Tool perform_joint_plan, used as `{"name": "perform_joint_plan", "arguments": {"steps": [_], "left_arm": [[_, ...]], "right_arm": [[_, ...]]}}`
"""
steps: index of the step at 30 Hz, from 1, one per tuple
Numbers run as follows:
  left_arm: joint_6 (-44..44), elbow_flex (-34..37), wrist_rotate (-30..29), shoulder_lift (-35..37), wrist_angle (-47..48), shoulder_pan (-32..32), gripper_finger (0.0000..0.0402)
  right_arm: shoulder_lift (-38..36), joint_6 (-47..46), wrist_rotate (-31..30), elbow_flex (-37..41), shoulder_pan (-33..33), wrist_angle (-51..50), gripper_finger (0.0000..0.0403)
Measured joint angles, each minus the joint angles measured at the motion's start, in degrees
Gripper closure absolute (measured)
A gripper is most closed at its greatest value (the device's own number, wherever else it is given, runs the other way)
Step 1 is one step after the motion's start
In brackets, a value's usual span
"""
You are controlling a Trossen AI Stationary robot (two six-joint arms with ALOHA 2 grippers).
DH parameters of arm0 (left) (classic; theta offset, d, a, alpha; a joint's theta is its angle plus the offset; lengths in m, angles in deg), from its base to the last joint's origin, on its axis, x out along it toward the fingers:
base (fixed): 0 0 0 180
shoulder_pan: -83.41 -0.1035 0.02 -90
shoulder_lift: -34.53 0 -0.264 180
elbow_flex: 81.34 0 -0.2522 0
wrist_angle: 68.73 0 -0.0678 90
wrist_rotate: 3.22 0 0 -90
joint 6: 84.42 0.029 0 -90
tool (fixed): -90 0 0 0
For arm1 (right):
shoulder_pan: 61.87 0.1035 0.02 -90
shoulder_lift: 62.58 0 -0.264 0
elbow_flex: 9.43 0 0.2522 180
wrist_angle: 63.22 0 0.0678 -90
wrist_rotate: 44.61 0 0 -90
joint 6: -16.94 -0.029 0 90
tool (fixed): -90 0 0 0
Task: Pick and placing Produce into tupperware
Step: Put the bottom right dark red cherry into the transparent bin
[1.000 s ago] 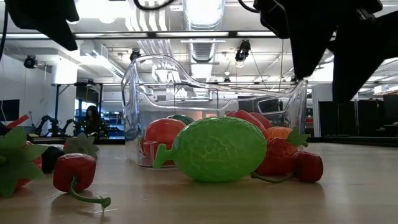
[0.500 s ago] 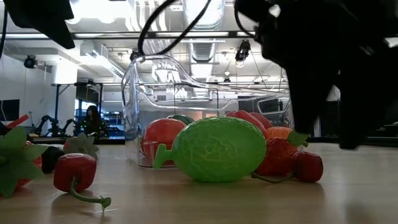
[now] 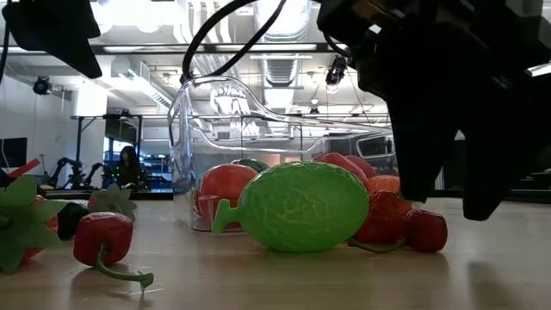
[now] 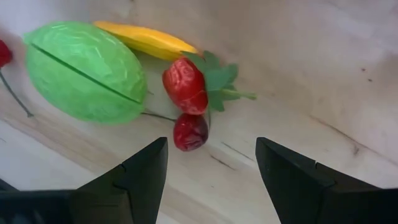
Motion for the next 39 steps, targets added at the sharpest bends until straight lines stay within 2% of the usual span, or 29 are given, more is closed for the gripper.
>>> {"name": "perform_joint_plan", "arguments": {"steps": [19,28,33,39], "left_arm": [[1.48,0.24,-0.04,0.51,0.14,0.00,0.0133],[1.68,0.35,-0.22,0.61,0.16,0.04,0.0133],[1.68,0.35,-0.22,0.61,0.17,0.04,0.0133],[1.65,0.35,-0.22,0.63,0.15,0.04,0.0133]], "right_arm": [[0.11,2.05,0.27,0.53,-1.63,2.15,0.0167],[1.78,3.49,3.39,0.72,-1.71,4.52,0.0168],[2.01,3.25,3.20,0.50,-1.71,4.70,0.0168],[2.01,4.34,3.14,0.50,-1.71,4.65,0.0191]]}}
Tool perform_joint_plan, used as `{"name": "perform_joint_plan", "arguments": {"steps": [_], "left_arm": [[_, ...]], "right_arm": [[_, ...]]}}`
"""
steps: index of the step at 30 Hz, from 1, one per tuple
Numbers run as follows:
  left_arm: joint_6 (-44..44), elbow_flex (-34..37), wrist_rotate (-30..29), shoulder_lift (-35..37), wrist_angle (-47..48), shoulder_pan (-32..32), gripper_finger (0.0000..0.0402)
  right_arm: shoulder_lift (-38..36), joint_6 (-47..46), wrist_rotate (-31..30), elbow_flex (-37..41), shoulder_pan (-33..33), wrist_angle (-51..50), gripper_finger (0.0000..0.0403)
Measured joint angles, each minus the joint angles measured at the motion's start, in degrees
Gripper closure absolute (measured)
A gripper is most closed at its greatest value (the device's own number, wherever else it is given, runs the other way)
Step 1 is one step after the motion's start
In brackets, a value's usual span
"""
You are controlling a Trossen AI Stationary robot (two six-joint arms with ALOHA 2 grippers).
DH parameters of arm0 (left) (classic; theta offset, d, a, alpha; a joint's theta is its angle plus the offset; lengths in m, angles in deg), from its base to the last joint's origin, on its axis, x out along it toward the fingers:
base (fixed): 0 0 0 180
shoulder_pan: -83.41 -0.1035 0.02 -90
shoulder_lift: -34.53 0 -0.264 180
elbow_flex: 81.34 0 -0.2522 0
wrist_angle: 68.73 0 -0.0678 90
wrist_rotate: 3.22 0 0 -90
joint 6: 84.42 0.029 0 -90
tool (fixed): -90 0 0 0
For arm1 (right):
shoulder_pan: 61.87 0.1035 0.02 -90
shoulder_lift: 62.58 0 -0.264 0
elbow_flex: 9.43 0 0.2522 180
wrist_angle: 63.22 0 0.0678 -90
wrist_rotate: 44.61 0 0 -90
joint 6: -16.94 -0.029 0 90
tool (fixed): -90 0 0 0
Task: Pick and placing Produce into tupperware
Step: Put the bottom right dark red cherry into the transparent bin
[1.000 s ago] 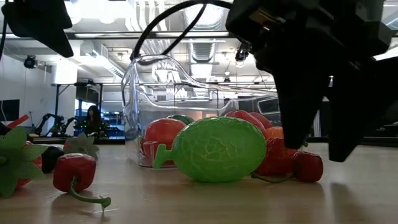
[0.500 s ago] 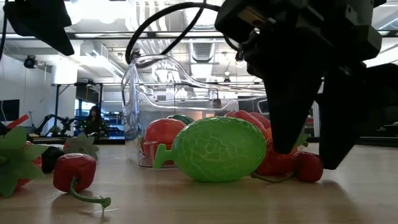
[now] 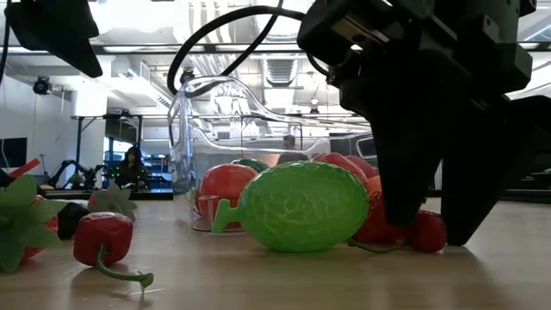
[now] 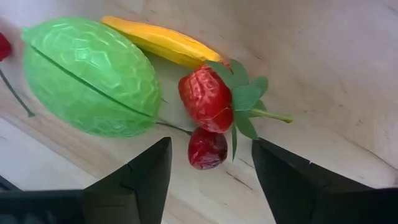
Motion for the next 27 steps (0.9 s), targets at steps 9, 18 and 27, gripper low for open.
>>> {"name": "perform_joint_plan", "arguments": {"steps": [9,18,27], "left_arm": [[-0.26,0.56,0.00,0.00,-0.40,-0.07,0.0133],[-0.45,2.10,0.00,0.33,-3.01,-0.04,0.0133],[-0.45,2.49,0.00,0.37,-3.53,-0.04,0.0133]], "right_arm": [[0.00,-0.02,-0.14,0.02,0.00,0.05,0.0249],[0.00,-0.02,0.26,0.02,0.00,1.28,0.0290],[-0.02,-0.31,2.21,0.02,0.34,3.43,0.0334]]}}
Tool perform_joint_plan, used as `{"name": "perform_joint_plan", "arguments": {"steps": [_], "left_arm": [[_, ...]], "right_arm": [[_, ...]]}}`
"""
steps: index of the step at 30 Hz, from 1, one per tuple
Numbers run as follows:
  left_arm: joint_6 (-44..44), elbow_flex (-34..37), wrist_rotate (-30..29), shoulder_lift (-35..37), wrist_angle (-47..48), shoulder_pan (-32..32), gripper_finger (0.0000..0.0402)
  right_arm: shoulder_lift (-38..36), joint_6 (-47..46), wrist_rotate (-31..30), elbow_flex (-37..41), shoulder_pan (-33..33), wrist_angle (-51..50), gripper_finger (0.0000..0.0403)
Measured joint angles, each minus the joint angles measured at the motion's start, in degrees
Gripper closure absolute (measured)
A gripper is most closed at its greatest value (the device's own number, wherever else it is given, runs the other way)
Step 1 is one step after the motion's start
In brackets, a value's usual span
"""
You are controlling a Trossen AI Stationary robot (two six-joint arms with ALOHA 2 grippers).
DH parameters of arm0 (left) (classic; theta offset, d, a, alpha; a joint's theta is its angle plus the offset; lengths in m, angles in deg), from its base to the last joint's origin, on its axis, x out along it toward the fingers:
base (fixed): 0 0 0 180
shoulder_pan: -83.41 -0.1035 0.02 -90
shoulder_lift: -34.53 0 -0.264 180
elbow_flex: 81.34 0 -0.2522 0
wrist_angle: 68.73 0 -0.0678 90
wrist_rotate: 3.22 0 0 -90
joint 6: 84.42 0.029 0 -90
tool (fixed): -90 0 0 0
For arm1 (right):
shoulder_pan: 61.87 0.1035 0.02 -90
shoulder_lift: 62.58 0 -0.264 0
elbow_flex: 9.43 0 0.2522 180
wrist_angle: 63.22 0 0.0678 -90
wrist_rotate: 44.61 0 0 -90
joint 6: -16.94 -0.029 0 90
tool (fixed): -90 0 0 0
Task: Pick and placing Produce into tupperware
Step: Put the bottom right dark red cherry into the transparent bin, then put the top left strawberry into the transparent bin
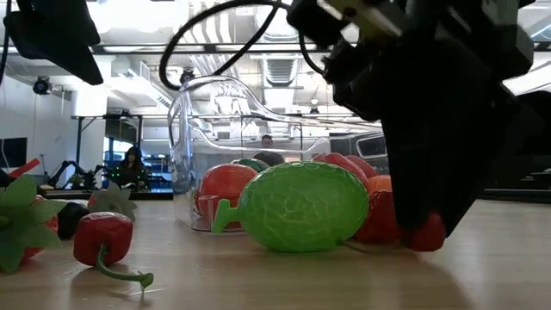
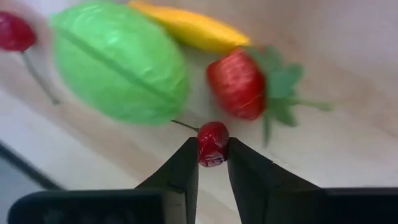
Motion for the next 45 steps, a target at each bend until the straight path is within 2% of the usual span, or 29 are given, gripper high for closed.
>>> {"name": "perform_joint_plan", "arguments": {"steps": [5,9,15,18,20,26,30,39,42,45], "left_arm": [[0.18,0.00,0.00,0.00,-0.01,0.00,0.0133],[0.24,0.04,0.00,0.02,0.01,0.00,0.0133],[0.28,0.22,0.02,0.02,0.03,0.00,0.0133],[0.35,0.28,0.04,0.02,0.05,0.00,0.0133],[0.35,0.28,0.19,0.02,-0.10,0.04,0.0133],[0.11,0.28,0.22,0.11,-0.12,0.04,0.0133],[-0.02,0.28,0.22,0.23,-0.16,0.04,0.0133],[-0.09,0.28,-0.73,0.39,-0.22,0.04,0.0133],[-0.09,0.28,-0.83,0.39,-0.47,0.02,0.0133],[-0.09,0.41,-0.85,0.39,-0.53,-0.02,0.0133]], "right_arm": [[-1.90,-0.07,-0.15,0.00,1.57,1.88,0.0338],[-5.74,-0.17,-3.03,0.00,3.45,1.66,0.0339],[-14.29,-0.60,-14.06,0.00,4.56,-2.15,0.0339],[-18.30,-0.92,-22.26,0.00,2.83,-6.45,0.0339],[-20.26,-0.80,-24.86,0.00,0.59,-8.85,0.0339],[-21.80,8.72,-24.38,0.15,-7.28,-10.28,0.0335],[-21.60,12.30,-23.56,-0.15,-9.65,-10.10,0.0305],[-21.56,13.54,-23.23,0.00,-9.25,-10.12,0.0204],[-21.52,19.08,-23.01,-0.46,-7.10,-10.09,0.0183],[-21.51,20.77,-23.16,-0.75,-4.19,-10.38,0.0175]]}}
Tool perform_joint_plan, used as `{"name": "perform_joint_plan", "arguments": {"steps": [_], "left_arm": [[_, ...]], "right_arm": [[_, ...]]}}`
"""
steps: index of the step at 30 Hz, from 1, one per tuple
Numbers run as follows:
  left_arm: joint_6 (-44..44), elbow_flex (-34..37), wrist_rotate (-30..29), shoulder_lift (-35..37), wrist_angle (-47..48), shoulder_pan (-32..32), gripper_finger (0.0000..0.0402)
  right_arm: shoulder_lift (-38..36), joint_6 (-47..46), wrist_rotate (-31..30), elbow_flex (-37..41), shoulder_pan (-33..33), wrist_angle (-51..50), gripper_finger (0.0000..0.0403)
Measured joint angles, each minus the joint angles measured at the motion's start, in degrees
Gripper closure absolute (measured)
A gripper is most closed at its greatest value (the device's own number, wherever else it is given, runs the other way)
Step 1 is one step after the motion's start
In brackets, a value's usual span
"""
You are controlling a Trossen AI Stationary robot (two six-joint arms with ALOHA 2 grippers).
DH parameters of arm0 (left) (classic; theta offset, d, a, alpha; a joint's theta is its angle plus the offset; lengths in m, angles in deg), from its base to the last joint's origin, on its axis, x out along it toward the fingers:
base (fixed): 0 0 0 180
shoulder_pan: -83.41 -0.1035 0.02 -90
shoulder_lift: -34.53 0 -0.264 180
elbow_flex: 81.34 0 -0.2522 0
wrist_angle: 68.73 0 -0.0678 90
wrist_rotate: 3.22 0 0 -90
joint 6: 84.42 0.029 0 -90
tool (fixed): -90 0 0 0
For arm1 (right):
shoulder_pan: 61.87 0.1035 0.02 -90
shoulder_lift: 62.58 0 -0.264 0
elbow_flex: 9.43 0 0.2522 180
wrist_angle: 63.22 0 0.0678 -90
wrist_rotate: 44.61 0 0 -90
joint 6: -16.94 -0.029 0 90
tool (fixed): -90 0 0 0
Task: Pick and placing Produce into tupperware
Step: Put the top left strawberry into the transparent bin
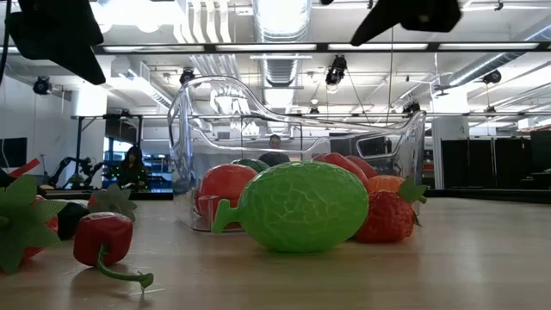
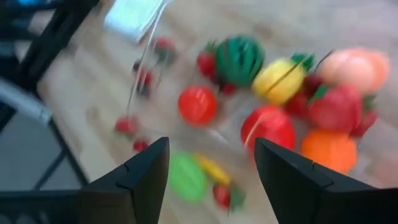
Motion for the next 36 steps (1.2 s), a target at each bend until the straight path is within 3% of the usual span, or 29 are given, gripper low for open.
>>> {"name": "perform_joint_plan", "arguments": {"steps": [11,15,18,22,25,30,36], "left_arm": [[0.96,0.39,0.66,-0.07,0.04,-0.01,0.0133],[1.35,0.87,3.03,0.24,5.90,-0.20,0.0133],[-4.59,2.15,5.38,0.28,9.63,-1.19,0.0133],[-13.11,7.25,10.83,0.44,4.55,-4.64,0.0133],[-14.55,11.66,14.11,-0.04,-5.04,-6.80,0.0133],[-6.45,16.35,15.10,-1.00,-18.17,-7.76,0.0133],[10.57,16.69,14.34,-2.26,-18.41,-7.76,0.0133]], "right_arm": [[0.02,-7.49,-0.22,1.17,4.44,-2.21,0.0179],[0.04,-7.85,-0.26,1.19,4.72,-2.21,0.0179],[0.04,-7.85,-0.26,1.19,4.72,-2.21,0.0179],[0.04,-7.87,-0.38,1.28,4.72,-2.16,0.0179],[0.04,-7.87,-1.39,1.30,4.72,-2.13,0.0179],[0.04,-8.57,-1.77,1.30,4.72,-2.06,0.0179],[0.04,-8.98,-1.77,1.30,4.72,-1.95,0.0179]]}}
